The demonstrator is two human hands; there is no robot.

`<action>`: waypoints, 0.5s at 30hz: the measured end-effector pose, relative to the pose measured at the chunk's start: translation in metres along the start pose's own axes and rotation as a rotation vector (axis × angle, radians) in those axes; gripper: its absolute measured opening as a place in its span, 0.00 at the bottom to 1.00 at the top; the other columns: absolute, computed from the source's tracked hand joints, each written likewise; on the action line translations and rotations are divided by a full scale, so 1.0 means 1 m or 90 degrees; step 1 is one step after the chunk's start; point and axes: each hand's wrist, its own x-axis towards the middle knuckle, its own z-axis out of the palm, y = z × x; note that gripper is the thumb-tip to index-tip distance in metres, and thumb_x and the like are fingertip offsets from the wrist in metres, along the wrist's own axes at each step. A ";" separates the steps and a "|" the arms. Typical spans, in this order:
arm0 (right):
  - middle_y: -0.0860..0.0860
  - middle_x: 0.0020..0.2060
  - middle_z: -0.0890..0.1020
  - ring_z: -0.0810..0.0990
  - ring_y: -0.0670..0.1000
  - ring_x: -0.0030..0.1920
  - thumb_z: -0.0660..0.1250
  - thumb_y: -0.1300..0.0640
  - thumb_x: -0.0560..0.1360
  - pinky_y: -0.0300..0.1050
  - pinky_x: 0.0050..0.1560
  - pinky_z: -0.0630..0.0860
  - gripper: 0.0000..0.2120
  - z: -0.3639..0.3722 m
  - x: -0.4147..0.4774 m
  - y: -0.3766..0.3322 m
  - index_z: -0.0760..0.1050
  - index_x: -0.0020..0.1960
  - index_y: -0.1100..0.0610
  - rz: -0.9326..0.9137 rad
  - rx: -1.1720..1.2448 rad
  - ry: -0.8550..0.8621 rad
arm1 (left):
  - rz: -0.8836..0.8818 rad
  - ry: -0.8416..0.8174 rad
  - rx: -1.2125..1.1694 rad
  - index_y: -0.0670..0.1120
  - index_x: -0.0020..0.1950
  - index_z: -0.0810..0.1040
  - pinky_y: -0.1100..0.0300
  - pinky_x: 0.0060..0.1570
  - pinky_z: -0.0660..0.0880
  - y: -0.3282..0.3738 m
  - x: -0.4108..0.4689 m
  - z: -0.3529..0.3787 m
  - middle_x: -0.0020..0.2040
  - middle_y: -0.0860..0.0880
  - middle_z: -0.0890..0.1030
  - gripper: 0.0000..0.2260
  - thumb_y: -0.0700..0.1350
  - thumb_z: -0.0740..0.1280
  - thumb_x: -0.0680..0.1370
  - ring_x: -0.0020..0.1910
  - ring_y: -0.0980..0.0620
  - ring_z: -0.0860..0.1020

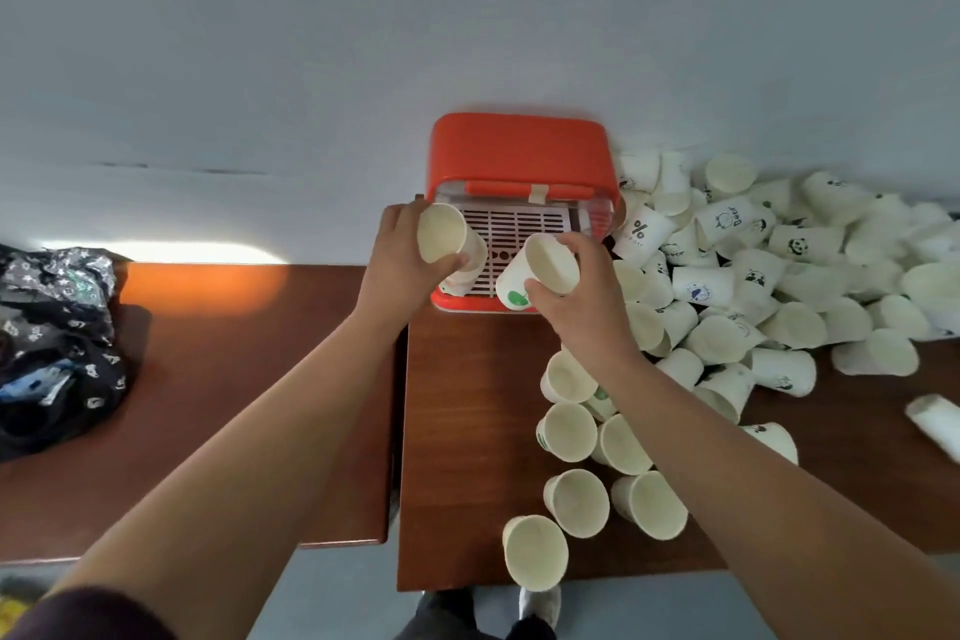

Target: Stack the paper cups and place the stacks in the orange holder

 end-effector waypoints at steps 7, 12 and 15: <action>0.44 0.60 0.73 0.73 0.47 0.60 0.75 0.53 0.70 0.51 0.63 0.73 0.29 0.012 0.011 0.008 0.66 0.67 0.49 0.051 0.008 0.015 | 0.036 -0.096 0.163 0.43 0.70 0.73 0.46 0.60 0.75 -0.019 0.017 0.034 0.64 0.42 0.74 0.33 0.50 0.79 0.68 0.62 0.41 0.75; 0.44 0.59 0.73 0.73 0.47 0.60 0.74 0.52 0.70 0.51 0.62 0.75 0.28 0.022 0.019 0.009 0.67 0.66 0.48 0.051 -0.002 0.020 | 0.025 -0.186 0.193 0.48 0.73 0.70 0.40 0.62 0.75 -0.040 0.028 0.046 0.67 0.43 0.72 0.38 0.53 0.79 0.66 0.65 0.40 0.73; 0.44 0.60 0.74 0.74 0.47 0.61 0.74 0.51 0.70 0.52 0.63 0.74 0.28 0.027 0.027 0.008 0.67 0.66 0.48 0.046 0.008 0.027 | 0.056 -0.251 0.158 0.48 0.76 0.68 0.40 0.65 0.73 -0.039 0.033 0.049 0.71 0.42 0.72 0.37 0.50 0.78 0.70 0.68 0.40 0.73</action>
